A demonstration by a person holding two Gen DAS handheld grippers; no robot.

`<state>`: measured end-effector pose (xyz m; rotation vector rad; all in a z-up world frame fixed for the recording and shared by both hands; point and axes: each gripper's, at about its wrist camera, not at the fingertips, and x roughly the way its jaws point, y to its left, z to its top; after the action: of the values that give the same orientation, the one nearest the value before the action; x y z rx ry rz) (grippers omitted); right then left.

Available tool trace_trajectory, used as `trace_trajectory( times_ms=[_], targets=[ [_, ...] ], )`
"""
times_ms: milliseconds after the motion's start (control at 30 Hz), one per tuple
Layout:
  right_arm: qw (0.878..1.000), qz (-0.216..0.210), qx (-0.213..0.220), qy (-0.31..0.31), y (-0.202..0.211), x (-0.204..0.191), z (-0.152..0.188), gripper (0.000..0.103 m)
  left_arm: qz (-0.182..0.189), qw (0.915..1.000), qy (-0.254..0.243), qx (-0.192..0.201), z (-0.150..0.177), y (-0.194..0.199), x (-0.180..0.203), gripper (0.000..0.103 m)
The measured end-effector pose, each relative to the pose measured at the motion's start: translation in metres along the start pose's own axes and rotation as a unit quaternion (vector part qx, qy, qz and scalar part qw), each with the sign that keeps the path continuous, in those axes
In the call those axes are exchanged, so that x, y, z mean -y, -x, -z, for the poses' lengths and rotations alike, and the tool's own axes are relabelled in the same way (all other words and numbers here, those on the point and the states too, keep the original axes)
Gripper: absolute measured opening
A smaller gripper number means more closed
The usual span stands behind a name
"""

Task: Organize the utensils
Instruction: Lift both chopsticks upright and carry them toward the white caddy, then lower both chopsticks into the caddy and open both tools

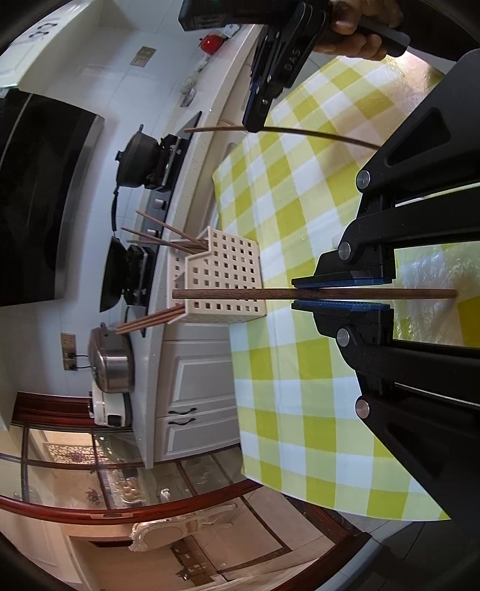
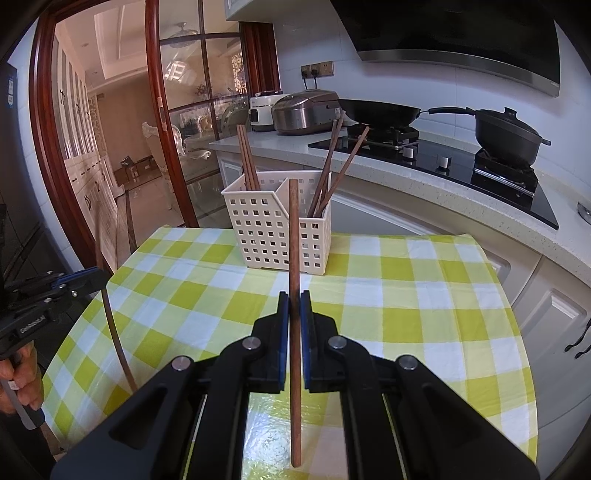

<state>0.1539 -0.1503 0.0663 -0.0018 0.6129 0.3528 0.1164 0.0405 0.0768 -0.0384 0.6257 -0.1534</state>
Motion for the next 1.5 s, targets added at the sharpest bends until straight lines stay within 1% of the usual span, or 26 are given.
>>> trace_trajectory(
  times_ms=[367, 500, 600, 700, 767, 933, 1033, 1133, 1233, 1367, 1500],
  targets=[
    [1.0, -0.006, 0.003, -0.003, 0.003, 0.003, -0.001, 0.006, 0.001, 1.0, -0.006, 0.005, -0.003, 0.0, 0.001, 0.005],
    [1.0, -0.012, 0.003, -0.006, 0.003, 0.003, -0.008, 0.006, 0.008, 0.9999, -0.006, 0.013, -0.018, -0.001, 0.0, 0.005],
    [1.0, -0.016, 0.004, -0.002, 0.001, 0.002, -0.02, 0.006, 0.012, 0.9996, -0.01, 0.022, -0.038, -0.003, 0.002, 0.005],
    [1.0, -0.019, 0.008, 0.006, -0.001, 0.0, -0.039, 0.006, 0.019, 0.9992, -0.018, 0.032, -0.063, -0.007, 0.005, 0.005],
    [1.0, -0.018, 0.013, 0.012, -0.002, -0.001, -0.056, 0.006, 0.025, 0.9987, -0.019, 0.041, -0.085, -0.01, 0.005, 0.005],
    [0.999, -0.01, 0.035, 0.022, -0.007, 0.002, -0.11, 0.006, 0.027, 0.9974, -0.022, 0.063, -0.139, -0.021, 0.012, 0.005],
    [0.999, -0.005, 0.045, 0.021, -0.014, 0.005, -0.143, 0.006, 0.022, 0.9968, -0.027, 0.072, -0.169, -0.032, 0.018, 0.005],
    [0.998, 0.002, 0.059, 0.021, -0.023, 0.006, -0.174, 0.006, 0.021, 0.996, -0.028, 0.082, -0.195, -0.043, 0.023, 0.005],
    [0.998, 0.002, 0.067, 0.019, -0.035, 0.006, -0.2, 0.006, 0.019, 0.9953, -0.023, 0.092, -0.215, -0.055, 0.022, 0.005],
    [0.997, -0.001, 0.071, 0.018, -0.057, 0.004, -0.225, 0.006, 0.018, 0.995, -0.01, 0.098, -0.235, -0.073, 0.016, 0.005],
    [0.997, -0.002, 0.075, 0.013, -0.076, 0.005, -0.236, 0.006, 0.013, 0.9945, 0.0, 0.104, -0.245, -0.087, 0.008, 0.005]
  ],
)
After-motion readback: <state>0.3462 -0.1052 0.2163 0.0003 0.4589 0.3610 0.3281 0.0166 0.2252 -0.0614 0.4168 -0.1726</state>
